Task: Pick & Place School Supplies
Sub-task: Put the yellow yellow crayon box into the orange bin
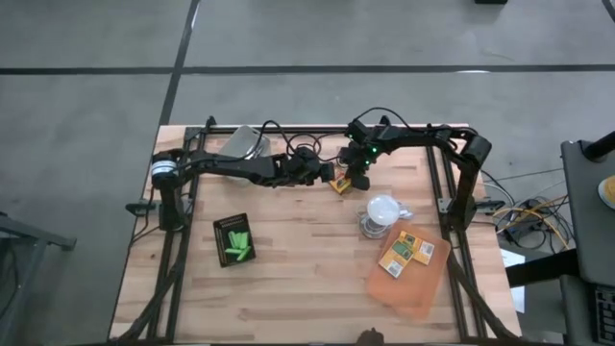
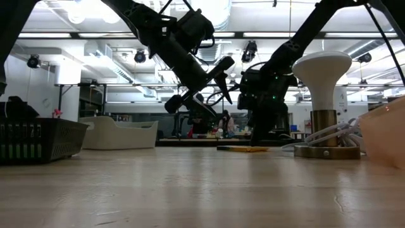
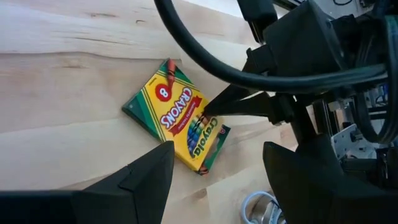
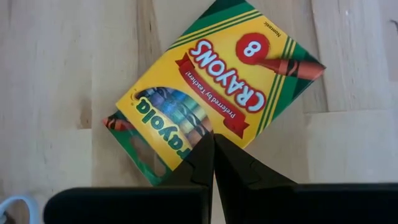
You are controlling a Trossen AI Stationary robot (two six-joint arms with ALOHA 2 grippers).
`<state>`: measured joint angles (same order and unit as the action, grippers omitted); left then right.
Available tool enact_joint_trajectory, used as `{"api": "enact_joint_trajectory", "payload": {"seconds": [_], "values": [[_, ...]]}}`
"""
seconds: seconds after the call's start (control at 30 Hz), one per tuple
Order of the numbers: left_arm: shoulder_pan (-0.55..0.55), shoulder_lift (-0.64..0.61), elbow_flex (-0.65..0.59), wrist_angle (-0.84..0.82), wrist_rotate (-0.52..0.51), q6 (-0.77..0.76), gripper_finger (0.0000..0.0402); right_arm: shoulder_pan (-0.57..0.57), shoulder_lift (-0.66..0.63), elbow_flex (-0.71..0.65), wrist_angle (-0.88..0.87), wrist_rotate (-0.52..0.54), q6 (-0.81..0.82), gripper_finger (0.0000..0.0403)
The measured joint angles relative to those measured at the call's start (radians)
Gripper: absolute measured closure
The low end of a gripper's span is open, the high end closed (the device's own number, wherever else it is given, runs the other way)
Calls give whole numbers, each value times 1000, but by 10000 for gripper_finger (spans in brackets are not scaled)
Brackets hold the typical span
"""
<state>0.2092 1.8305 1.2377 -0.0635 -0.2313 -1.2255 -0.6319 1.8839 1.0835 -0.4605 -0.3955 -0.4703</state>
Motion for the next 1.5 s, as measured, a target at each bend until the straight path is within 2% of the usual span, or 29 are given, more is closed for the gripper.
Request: {"api": "enact_joint_trajectory", "payload": {"seconds": [0.43, 0.67, 0.93, 1.13, 1.5], "values": [[-1, 0, 0, -52, 14, -48, 149, -1, 1, 34, -2, 112, 59, 394], [-3, 5, 0, -51, 15, -133, 149, -1, 1, 24, 6, 113, 81, 394], [-3, 60, 0, -27, 64, -247, 149, -1, -1, 15, 13, 111, 123, 394], [-2, 88, 0, 57, 60, -211, 149, -1, -10, 15, 18, 107, 149, 394], [-1, 83, 0, 54, 50, -189, 149, -14, -62, 11, 19, 141, 130, 394]]}}
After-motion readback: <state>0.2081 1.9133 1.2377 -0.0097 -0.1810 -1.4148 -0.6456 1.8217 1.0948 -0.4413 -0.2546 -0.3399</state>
